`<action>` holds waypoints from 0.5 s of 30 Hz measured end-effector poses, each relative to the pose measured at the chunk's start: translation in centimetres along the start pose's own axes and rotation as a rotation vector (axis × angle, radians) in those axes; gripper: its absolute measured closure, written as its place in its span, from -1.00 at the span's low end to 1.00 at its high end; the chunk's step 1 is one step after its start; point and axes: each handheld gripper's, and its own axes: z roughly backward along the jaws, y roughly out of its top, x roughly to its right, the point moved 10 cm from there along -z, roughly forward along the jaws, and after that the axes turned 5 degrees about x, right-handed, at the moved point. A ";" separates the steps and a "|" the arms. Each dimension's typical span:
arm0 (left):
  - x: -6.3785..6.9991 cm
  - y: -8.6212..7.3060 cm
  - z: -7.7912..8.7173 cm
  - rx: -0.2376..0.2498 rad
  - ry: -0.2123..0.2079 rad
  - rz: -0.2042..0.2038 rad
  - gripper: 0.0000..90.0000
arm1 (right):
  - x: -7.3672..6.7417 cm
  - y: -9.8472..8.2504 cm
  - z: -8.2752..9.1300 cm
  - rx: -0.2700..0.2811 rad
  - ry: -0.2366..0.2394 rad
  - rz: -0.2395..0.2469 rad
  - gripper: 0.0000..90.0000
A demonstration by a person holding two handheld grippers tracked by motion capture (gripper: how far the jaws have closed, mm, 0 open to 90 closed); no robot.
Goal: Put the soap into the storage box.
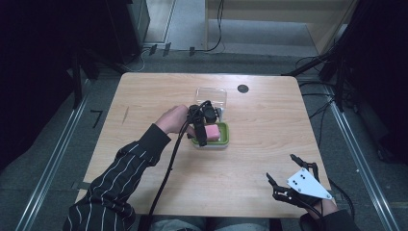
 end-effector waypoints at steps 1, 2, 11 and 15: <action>0.1 -0.2 0.0 -0.003 0.000 0.009 -0.90 | 0.0 0.0 0.0 0.001 0.001 0.001 -0.71; 0.3 -0.6 0.1 -0.008 -0.002 0.019 -0.90 | 0.0 0.0 0.0 0.002 0.002 0.000 -0.71; 0.8 -3.3 -0.1 -0.033 -0.005 0.074 -0.90 | -0.2 0.2 -0.3 0.004 0.012 0.011 -0.71; 1.0 -4.3 -0.3 -0.041 -0.006 0.101 -0.90 | -0.2 0.2 -0.3 0.005 0.014 0.011 -0.71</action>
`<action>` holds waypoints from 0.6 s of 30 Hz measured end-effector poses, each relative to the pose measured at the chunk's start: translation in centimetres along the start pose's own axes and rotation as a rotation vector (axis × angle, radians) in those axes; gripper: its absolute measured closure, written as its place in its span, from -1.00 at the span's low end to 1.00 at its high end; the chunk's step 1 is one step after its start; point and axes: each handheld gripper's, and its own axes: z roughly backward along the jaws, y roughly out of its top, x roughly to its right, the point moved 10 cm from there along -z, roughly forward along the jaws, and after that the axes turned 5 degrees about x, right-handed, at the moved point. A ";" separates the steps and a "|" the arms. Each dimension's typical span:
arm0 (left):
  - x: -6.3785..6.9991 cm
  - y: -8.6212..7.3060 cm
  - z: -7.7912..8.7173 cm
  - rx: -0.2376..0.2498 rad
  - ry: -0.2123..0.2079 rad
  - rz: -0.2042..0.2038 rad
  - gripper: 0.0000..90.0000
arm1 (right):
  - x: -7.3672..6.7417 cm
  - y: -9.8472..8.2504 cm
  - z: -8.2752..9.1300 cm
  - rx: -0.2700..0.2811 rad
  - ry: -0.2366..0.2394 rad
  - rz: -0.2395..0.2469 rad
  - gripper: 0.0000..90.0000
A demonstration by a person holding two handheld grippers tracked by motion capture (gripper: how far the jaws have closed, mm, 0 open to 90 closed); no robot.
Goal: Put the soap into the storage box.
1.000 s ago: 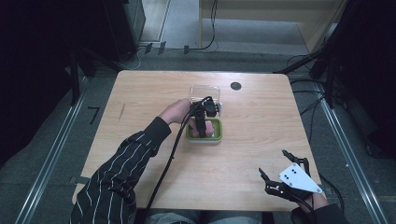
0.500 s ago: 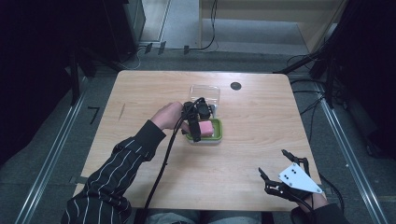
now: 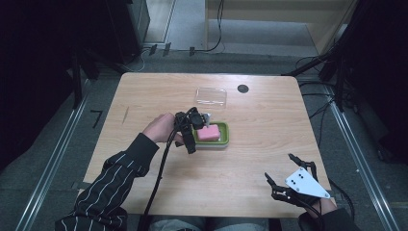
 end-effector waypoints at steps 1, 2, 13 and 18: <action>0.0 -0.2 -0.1 0.002 0.000 0.002 -0.91 | 0.0 0.0 0.0 0.000 0.000 0.001 -0.71; 0.1 -0.4 -0.1 -0.006 -0.006 0.009 -0.91 | 0.0 0.0 0.0 0.000 0.000 0.000 -0.71; 1.0 -3.0 -1.1 -0.036 -0.021 0.056 -0.91 | -0.1 0.0 0.0 -0.003 0.002 0.007 -0.71; 1.2 -4.2 -1.5 -0.049 -0.021 0.084 -0.91 | -0.1 0.0 0.0 -0.002 0.000 0.007 -0.71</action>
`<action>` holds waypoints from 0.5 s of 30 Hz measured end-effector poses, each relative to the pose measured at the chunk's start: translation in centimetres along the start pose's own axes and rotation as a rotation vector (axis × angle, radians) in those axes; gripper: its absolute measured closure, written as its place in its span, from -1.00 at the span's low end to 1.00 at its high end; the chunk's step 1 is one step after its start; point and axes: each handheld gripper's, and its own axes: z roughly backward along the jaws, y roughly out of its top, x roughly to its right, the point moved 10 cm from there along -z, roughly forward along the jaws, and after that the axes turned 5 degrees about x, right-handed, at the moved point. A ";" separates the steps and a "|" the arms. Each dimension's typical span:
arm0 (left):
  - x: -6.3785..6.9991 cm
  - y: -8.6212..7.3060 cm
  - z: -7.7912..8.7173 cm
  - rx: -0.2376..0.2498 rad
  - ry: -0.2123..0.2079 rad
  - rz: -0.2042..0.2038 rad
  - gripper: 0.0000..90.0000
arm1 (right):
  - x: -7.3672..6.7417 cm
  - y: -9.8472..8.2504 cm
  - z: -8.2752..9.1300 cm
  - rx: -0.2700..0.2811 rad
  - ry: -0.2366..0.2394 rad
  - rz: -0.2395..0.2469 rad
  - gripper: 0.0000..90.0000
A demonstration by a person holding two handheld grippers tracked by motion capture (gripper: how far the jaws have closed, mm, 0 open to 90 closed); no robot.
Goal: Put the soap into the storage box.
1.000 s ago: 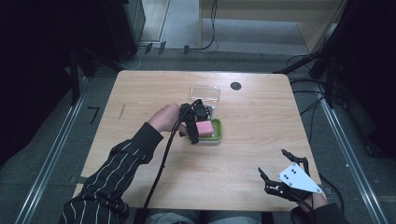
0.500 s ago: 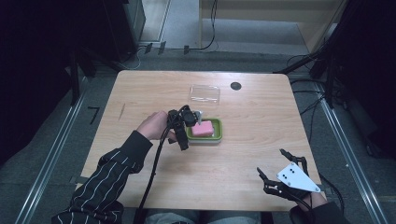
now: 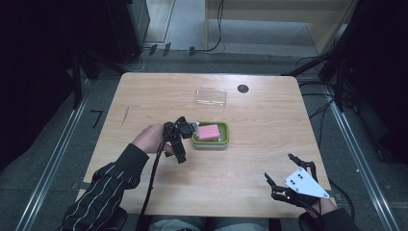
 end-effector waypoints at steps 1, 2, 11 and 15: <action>0.0 -0.2 -0.1 -0.006 -0.001 0.001 -0.91 | 0.0 0.0 0.0 0.001 0.000 -0.001 -0.71; 0.1 -0.5 -0.3 -0.006 -0.003 0.004 -0.91 | 0.0 0.0 0.0 0.001 -0.001 -0.001 -0.71; 1.1 -2.4 -1.6 -0.008 -0.011 0.017 -0.88 | 0.0 0.0 0.0 0.000 -0.001 0.002 -0.71; 1.7 -3.3 -1.7 -0.020 -0.014 0.004 -0.85 | 0.0 0.0 0.0 0.000 -0.002 0.003 -0.71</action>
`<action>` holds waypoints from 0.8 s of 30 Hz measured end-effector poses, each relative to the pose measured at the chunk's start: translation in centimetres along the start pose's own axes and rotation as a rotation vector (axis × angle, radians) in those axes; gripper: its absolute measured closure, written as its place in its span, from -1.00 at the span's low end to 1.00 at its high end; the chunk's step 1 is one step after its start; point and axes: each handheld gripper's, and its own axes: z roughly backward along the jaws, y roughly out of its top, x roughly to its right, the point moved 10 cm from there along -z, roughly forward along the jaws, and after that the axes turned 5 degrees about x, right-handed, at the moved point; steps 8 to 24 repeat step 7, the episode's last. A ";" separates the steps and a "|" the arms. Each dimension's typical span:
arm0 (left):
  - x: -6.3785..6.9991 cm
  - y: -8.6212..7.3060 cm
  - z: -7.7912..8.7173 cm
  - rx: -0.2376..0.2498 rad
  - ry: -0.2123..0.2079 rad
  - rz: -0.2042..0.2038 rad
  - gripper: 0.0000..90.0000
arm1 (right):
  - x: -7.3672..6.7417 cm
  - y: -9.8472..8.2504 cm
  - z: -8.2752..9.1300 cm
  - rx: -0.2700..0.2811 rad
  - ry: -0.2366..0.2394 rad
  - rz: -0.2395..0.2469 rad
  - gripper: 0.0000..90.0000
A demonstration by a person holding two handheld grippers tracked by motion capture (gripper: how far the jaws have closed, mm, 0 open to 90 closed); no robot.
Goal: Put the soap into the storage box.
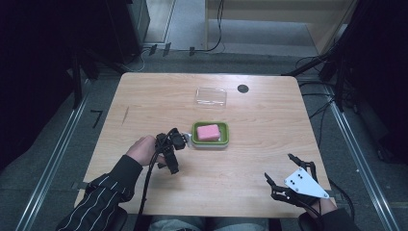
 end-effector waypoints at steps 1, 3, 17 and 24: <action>0.1 -0.1 0.0 0.010 0.000 0.003 -0.85 | 0.0 0.0 0.0 -0.001 0.000 0.001 -0.71; 0.3 -0.4 0.0 0.016 -0.002 0.016 -0.85 | 0.0 0.0 0.0 -0.001 -0.001 0.001 -0.71; 0.4 -1.1 -0.3 0.005 -0.011 0.024 -0.85 | 0.0 0.0 -0.1 -0.003 0.001 0.002 -0.71; 0.4 -1.1 -0.3 0.005 -0.011 0.024 -0.85 | 0.0 0.0 -0.1 -0.003 0.001 0.002 -0.71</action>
